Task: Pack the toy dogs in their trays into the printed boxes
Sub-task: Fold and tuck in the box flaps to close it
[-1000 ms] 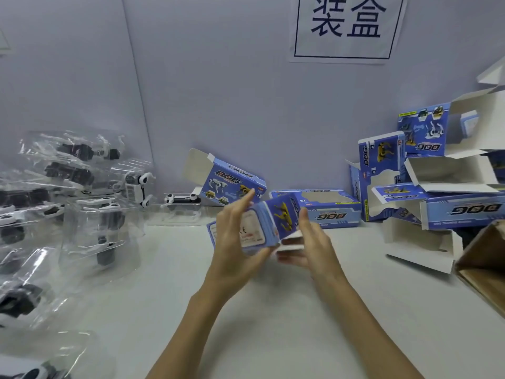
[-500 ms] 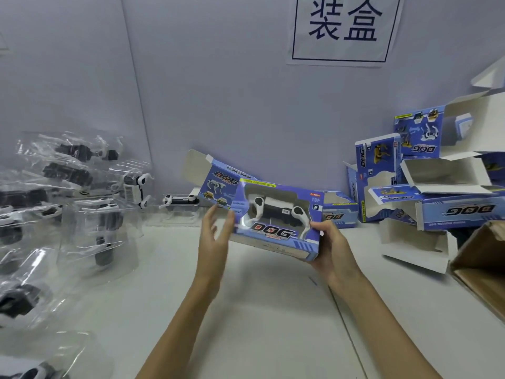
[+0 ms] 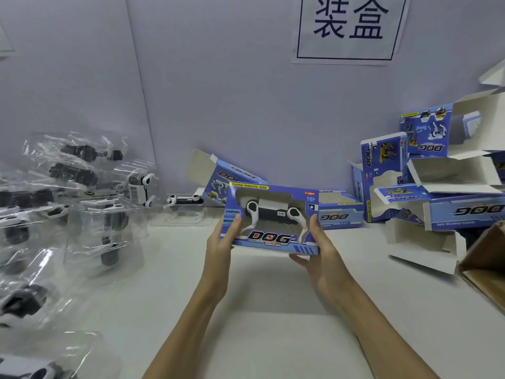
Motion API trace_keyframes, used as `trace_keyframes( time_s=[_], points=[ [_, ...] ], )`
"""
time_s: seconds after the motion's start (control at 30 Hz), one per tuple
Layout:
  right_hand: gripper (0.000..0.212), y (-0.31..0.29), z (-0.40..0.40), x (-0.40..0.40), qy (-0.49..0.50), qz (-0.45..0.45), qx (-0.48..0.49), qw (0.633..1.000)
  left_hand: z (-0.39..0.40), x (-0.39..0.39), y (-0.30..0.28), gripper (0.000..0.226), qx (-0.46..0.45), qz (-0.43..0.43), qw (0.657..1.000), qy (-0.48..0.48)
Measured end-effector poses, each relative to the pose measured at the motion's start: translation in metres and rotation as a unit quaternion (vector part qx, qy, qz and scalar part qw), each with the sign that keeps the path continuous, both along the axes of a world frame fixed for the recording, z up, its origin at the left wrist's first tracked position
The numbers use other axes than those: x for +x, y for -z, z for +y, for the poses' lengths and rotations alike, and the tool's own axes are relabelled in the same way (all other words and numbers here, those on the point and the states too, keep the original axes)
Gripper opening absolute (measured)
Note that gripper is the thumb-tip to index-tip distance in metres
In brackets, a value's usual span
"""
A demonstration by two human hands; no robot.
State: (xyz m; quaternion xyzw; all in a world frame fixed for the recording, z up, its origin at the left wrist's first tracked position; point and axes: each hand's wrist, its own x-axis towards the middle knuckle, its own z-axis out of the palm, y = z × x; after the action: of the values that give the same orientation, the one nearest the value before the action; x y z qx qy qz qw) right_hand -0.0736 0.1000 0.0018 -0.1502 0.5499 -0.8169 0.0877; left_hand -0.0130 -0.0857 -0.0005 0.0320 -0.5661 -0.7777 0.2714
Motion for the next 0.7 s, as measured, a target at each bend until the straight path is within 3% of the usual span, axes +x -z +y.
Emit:
trace_keyframes(
  time_s=[0.2,0.33,0.43,0.53,0.7],
  points=[
    [0.07,0.003,-0.001,-0.003,-0.038,0.013,0.084,0.996,-0.016,-0.001,-0.002,0.041,0.011,-0.011,1.0,0.0],
    [0.074,0.0,0.008,-0.009,-0.032,0.043,0.069,0.996,-0.027,-0.001,-0.003,0.027,0.009,-0.039,0.999,0.036],
    [0.07,-0.006,0.019,-0.01,-0.065,0.083,0.047,0.993,-0.035,0.002,0.001,0.046,0.024,-0.054,0.996,0.066],
    [0.072,-0.013,0.033,-0.012,-0.086,0.121,0.085,0.985,-0.039,0.005,0.003,0.064,0.034,-0.025,0.992,0.118],
    [0.069,-0.024,0.043,-0.008,-0.093,0.105,0.188,0.972,-0.028,0.004,0.0,0.043,0.01,-0.073,0.997,0.037]
  ],
)
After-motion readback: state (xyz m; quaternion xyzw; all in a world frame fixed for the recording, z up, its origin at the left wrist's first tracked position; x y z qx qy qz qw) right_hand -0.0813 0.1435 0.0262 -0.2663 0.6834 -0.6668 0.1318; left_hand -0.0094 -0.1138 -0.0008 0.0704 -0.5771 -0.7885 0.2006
